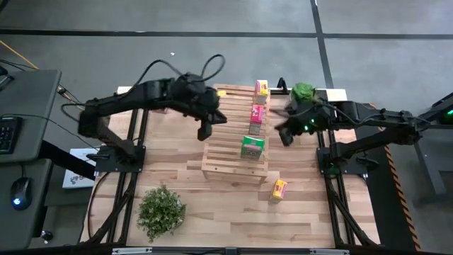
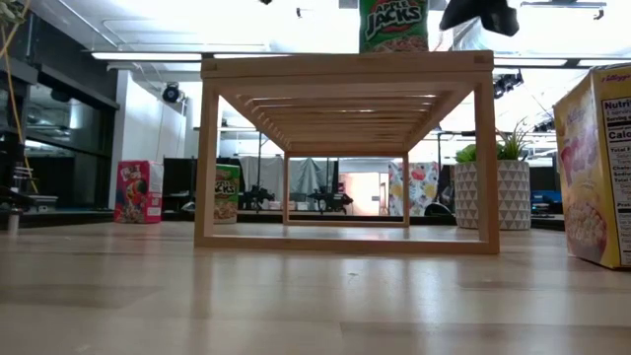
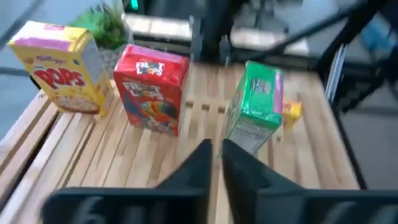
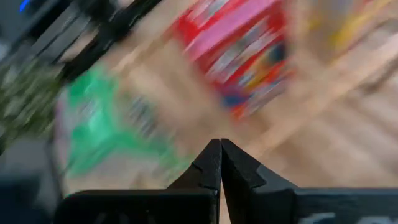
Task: Stack cereal on shelf
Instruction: Put the bottom green cereal box on the shelf
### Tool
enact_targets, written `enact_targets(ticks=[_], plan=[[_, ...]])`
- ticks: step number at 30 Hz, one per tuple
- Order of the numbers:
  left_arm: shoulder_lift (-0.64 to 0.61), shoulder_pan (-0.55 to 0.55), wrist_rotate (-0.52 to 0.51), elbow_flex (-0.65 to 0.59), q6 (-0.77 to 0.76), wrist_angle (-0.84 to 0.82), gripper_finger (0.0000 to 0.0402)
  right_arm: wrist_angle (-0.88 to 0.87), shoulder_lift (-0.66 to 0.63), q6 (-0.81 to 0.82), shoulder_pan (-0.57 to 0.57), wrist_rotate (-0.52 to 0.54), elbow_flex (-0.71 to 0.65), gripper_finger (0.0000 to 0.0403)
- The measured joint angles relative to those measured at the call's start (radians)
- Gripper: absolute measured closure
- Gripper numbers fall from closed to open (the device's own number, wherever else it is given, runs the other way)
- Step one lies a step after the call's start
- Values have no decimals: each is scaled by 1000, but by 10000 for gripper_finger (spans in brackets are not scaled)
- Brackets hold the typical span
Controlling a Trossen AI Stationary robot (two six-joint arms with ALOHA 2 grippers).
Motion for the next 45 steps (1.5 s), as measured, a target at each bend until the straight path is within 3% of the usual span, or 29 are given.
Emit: enact_targets(ticks=[6,11,15,18,35,45], plan=[[-173,0,-4,-401,-196,416,391,50,0,92,177,-81,-63,402],[-161,-3,1,-560,-326,581,399,325,1,198,295,-24,-196,403],[-89,-12,5,-575,-339,664,401,552,1,208,332,80,-287,403],[-34,-12,5,-574,-340,769,401,626,0,217,335,132,-326,403],[113,-37,43,-573,-388,1050,401,613,5,189,324,152,-330,403],[136,-43,107,-574,-452,1050,401,563,5,180,295,153,-329,403]])
